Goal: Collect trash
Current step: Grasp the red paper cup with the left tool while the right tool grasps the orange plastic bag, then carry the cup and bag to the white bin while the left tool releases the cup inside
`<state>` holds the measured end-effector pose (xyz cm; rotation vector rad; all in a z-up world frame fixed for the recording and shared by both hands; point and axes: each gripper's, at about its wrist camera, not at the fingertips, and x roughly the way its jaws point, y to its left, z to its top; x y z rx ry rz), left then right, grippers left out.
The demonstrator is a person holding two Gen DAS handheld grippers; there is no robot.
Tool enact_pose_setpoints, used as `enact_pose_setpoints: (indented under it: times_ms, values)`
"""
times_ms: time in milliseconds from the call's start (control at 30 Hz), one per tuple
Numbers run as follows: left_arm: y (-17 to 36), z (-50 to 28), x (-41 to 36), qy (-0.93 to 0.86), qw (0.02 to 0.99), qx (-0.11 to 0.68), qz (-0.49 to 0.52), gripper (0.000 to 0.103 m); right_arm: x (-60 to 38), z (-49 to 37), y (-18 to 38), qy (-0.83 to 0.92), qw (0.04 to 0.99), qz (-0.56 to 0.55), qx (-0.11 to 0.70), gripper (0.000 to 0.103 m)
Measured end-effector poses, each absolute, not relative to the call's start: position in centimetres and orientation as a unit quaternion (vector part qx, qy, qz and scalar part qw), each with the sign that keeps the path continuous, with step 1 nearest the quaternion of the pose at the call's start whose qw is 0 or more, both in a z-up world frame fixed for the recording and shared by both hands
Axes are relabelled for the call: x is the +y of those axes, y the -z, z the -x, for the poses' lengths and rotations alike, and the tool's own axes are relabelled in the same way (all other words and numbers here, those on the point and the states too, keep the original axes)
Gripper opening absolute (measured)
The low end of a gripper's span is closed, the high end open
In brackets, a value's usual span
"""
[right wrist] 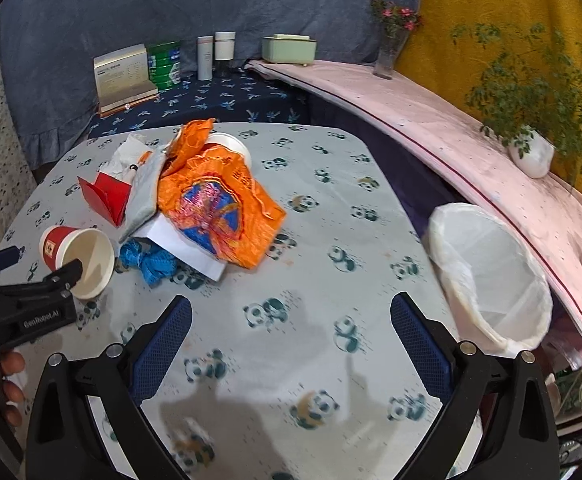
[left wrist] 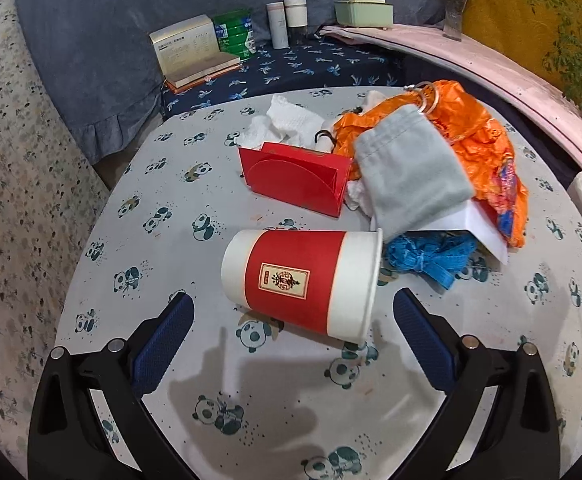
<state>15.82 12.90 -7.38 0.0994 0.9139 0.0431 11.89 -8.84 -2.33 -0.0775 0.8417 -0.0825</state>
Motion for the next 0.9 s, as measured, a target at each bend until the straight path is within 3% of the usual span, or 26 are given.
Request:
enact_pose_setpoints:
  times_ms: [200,267,333,500,667,700,767,800,900]
  values:
    - [8.5,-16.9,13.4,-0.012,0.885,0.464,-0.026,0.067,-7.5,-15.0,3.0,0.017,0.909,0.023,0.415,0.086]
    - [8.7,-17.0,13.5,-0.009,0.884,0.467,-0.02,0.054,-7.0,-16.2,3.1,0.007,0.908,0.018,0.418,0.079]
    - [8.9,-17.1,13.6,-0.004,0.88,0.474,-0.014,0.033,-6.7,-17.1,3.2,-0.001,0.908,0.011,0.418,0.074]
    - [9.2,-17.2,13.8,0.003,0.874,0.486,0.003,0.007,-5.7,-19.3,3.4,-0.023,0.908,-0.011,0.417,0.068]
    - [8.5,-17.0,13.8,-0.004,0.879,0.477,0.004,0.004,-5.1,-21.4,3.9,-0.031,0.906,-0.034,0.422,0.067]
    - [8.4,-17.0,13.8,-0.006,0.879,0.476,0.002,0.004,-5.2,-21.7,4.1,-0.032,0.904,-0.04,0.424,0.063]
    - [8.2,-17.0,13.7,-0.007,0.881,0.474,0.001,0.004,-5.1,-22.4,4.8,-0.031,0.9,-0.046,0.432,0.053]
    - [8.1,-17.0,13.6,-0.007,0.881,0.474,0.001,0.004,-5.1,-22.6,5.1,-0.034,0.899,-0.048,0.435,0.04]
    - [7.7,-16.8,13.4,-0.006,0.882,0.471,0.002,0.004,-5.2,-22.4,5.7,-0.045,0.893,-0.06,0.444,0.018]
